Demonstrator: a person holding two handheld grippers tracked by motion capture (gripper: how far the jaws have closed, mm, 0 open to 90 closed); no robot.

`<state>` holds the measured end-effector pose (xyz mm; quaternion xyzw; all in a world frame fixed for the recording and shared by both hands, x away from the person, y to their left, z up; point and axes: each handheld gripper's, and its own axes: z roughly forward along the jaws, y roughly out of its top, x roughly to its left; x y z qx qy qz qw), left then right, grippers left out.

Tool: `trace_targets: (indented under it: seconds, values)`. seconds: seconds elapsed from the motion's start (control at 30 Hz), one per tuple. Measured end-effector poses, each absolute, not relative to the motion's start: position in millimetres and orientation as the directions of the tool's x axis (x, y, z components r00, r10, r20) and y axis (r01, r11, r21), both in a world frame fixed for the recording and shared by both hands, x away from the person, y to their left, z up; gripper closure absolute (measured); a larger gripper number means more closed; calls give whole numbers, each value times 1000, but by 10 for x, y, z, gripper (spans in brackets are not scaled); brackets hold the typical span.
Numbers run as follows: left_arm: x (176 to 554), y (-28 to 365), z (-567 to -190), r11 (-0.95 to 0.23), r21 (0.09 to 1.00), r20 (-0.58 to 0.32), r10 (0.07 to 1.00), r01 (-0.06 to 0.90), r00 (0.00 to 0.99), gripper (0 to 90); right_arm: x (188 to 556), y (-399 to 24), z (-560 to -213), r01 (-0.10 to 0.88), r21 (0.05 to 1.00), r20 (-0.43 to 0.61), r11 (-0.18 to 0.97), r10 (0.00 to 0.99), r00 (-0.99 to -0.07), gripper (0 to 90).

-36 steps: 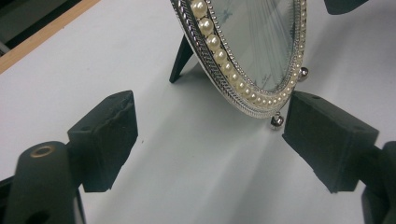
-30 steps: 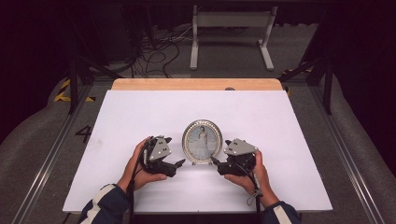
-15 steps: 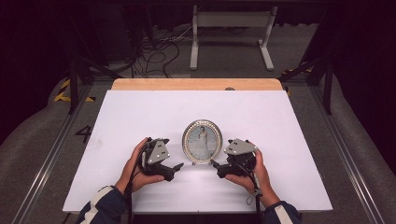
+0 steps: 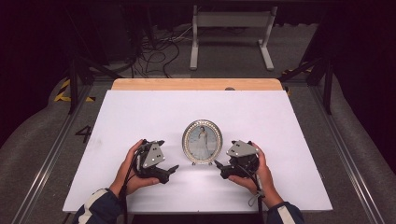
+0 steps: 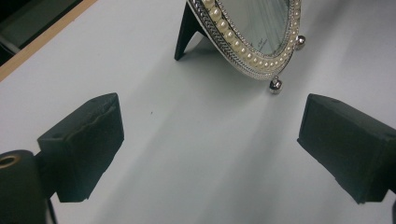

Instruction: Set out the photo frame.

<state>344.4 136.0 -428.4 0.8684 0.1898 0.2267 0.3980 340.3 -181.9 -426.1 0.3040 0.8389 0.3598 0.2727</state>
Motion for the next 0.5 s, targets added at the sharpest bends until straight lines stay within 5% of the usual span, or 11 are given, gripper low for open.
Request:
trace_targets:
  seconds: [0.5]
  values:
    - [3349,1610,-4303,-611,772,244,539,175,806,70,3353,-1958,-4293,312,757,-267,574,707,-655,115]
